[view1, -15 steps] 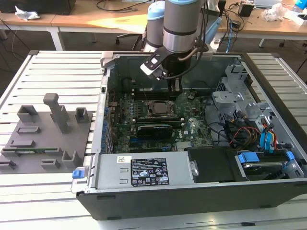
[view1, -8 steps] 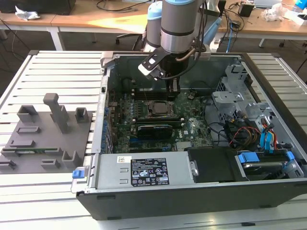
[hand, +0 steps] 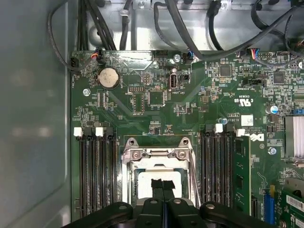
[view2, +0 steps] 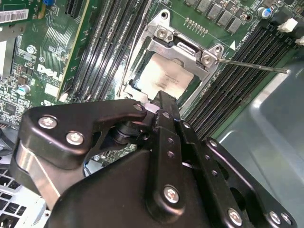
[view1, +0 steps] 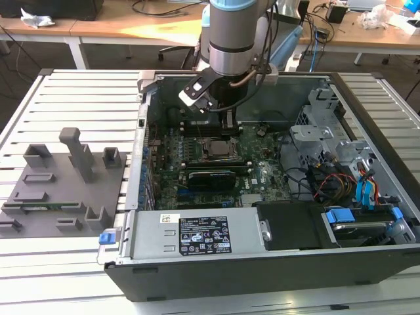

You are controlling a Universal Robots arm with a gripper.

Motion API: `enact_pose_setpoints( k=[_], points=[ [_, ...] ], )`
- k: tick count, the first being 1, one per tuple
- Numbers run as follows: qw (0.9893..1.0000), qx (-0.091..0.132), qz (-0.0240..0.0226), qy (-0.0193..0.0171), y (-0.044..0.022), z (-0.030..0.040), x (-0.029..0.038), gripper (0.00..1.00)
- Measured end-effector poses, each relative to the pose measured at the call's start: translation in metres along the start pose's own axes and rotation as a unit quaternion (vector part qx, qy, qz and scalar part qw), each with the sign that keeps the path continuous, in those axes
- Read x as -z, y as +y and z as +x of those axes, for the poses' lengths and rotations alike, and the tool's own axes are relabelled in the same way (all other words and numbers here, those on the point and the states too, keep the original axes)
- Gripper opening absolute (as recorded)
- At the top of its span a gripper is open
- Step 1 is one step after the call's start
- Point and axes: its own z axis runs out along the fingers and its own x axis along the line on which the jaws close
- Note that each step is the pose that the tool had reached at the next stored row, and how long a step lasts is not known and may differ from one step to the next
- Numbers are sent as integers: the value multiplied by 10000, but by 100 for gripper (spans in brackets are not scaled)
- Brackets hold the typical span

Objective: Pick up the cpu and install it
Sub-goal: 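Close the cpu cover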

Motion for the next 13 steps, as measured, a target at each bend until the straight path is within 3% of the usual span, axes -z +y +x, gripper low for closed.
enact_pose_setpoints(
  k=[3,4,7,9,10,12,13],
  points=[
    [10000,34,-1,2,0,0,-1,11],
    [9998,202,-5,3,0,0,-1,11],
    [9976,696,-17,-10,0,0,-4,11],
    [9961,878,-21,-16,0,0,-6,11],
    [9943,1065,-26,-15,0,0,-6,11],
    [9919,1267,-32,-9,0,1,-7,11],
    [9892,1467,-38,-4,0,0,-8,11]
  ],
)
